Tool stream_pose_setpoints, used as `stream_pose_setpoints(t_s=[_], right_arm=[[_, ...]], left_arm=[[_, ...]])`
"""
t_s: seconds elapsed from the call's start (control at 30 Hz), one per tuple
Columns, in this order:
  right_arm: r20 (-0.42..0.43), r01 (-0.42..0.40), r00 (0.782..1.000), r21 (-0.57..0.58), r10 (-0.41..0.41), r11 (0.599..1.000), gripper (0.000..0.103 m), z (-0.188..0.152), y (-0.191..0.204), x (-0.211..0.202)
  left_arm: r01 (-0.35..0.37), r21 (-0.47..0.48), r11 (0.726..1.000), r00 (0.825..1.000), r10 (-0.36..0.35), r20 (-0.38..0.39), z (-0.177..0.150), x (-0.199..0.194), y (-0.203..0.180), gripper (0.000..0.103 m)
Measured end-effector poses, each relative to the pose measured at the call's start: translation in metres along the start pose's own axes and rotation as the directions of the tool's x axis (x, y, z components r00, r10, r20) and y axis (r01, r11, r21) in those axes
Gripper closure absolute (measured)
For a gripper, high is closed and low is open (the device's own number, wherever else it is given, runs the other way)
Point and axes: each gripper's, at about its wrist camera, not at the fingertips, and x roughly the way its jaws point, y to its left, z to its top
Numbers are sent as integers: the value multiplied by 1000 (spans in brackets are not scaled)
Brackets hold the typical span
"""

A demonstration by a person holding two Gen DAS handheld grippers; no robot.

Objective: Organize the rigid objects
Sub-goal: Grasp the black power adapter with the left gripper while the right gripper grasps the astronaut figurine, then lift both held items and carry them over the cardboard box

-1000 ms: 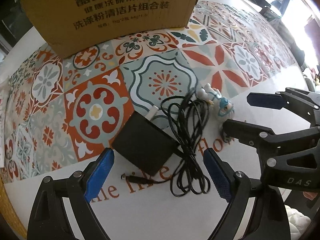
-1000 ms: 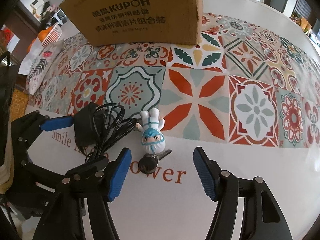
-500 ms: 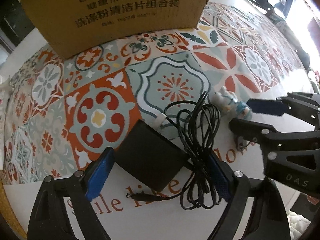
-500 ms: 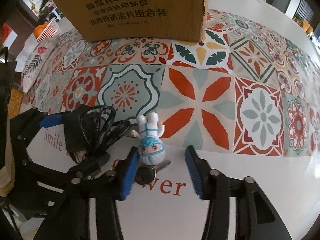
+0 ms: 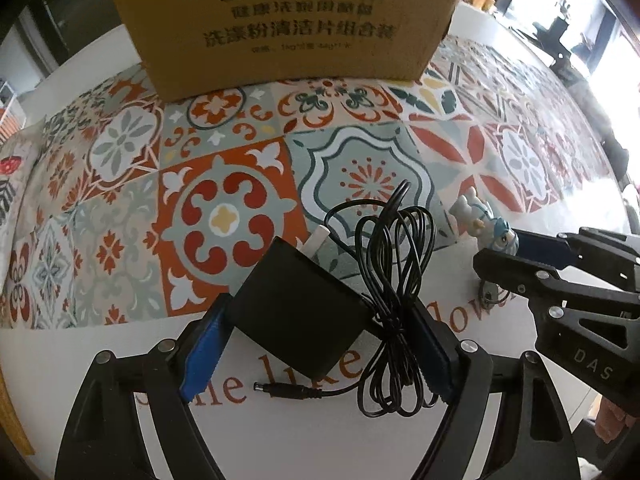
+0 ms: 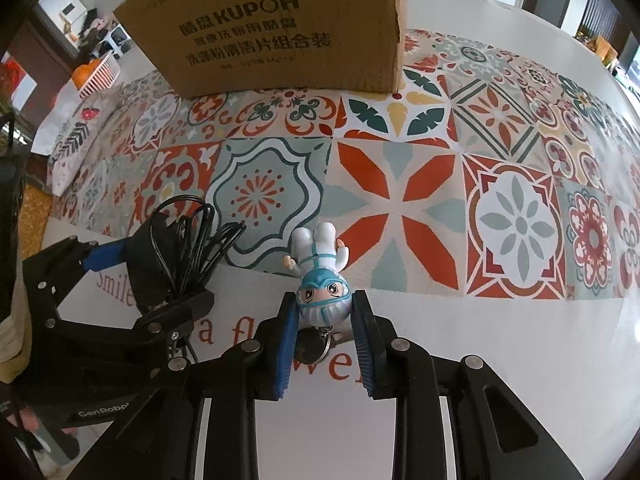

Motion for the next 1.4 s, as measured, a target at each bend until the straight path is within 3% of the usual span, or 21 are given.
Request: stream_pose_setpoints(t_s=[0.37, 0.73, 1.4], right_arm=[[68, 12, 998, 17, -13, 1000, 75, -2, 1, -28], [192, 24, 981, 14, -26, 1000, 75, 11, 10, -70], [393, 15, 920, -12, -10, 1000, 75, 46, 26, -135]], left_arm=[[-52, -41, 998, 995, 55, 88, 0, -39, 12, 20], [-51, -65, 997, 980, 62, 189, 14, -72, 6, 20], [-81, -62, 995, 910, 99, 402, 50, -148, 11, 20]])
